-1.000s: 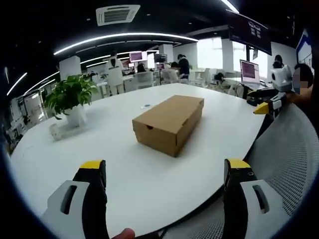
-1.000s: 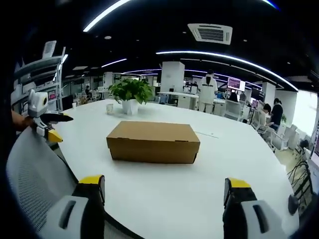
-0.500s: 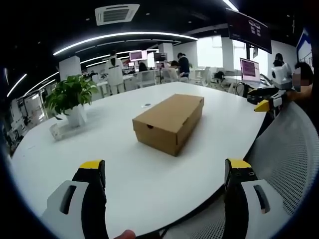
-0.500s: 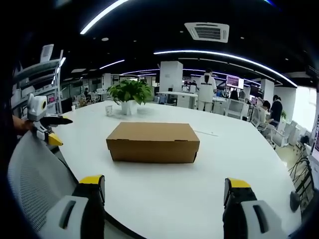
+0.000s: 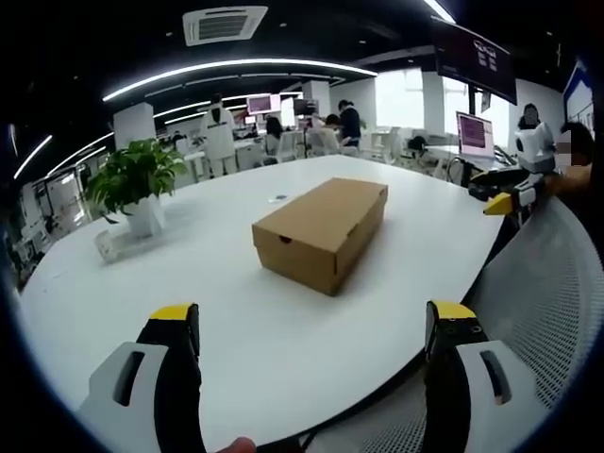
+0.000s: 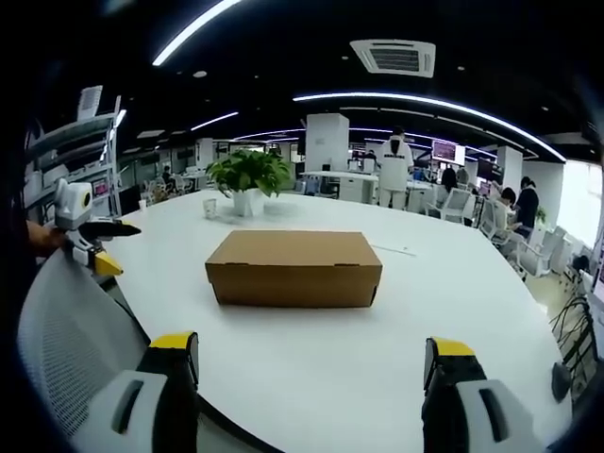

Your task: Operate the shoe box by opening the lid, removing the specified soft item, and placing it in the target area until the item is outside and the box remains undamaged.

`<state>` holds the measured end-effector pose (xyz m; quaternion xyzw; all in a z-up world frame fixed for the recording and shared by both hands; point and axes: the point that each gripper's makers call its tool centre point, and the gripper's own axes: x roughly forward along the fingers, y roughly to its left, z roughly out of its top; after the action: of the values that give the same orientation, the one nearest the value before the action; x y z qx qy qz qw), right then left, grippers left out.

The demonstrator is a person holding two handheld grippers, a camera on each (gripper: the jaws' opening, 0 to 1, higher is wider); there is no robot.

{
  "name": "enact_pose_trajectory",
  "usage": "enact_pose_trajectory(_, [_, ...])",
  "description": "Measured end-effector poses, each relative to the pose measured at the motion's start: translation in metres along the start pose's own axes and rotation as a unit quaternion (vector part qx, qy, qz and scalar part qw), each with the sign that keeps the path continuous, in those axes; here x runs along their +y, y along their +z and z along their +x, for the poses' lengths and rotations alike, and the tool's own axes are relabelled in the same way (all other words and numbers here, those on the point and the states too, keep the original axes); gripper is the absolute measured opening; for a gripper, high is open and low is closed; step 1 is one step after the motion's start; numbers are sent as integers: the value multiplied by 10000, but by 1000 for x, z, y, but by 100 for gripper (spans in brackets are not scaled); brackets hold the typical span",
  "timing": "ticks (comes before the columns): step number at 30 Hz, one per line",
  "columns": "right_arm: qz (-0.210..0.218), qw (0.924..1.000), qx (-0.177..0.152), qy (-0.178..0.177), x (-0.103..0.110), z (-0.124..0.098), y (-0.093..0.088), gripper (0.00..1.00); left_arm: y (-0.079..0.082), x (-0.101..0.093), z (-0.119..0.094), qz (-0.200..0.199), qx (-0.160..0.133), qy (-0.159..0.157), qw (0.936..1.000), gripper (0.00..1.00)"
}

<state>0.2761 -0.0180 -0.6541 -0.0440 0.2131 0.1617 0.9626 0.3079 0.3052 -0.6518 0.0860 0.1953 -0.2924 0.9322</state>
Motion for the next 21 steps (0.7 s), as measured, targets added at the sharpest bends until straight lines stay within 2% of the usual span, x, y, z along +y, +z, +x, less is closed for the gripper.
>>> enact_pose_trajectory(4, [-59, 9999, 19, 89, 1, -1, 2, 100, 0, 1, 0, -42, 20, 14, 10000, 99])
enact_pose_trajectory(7, [-52, 9999, 3, 149, 1, -1, 5, 100, 1, 1, -1, 85, 77, 24, 9999, 99])
enact_pose_trajectory(12, [-197, 9993, -38, 312, 1, 2, 10, 100, 13, 6, 2, 148, 43, 133, 9998, 99])
enact_pose_trajectory(21, [-389, 9977, 57, 544, -6, 12, 16, 100, 28, 4, 16, 242, 84, 102, 9996, 99])
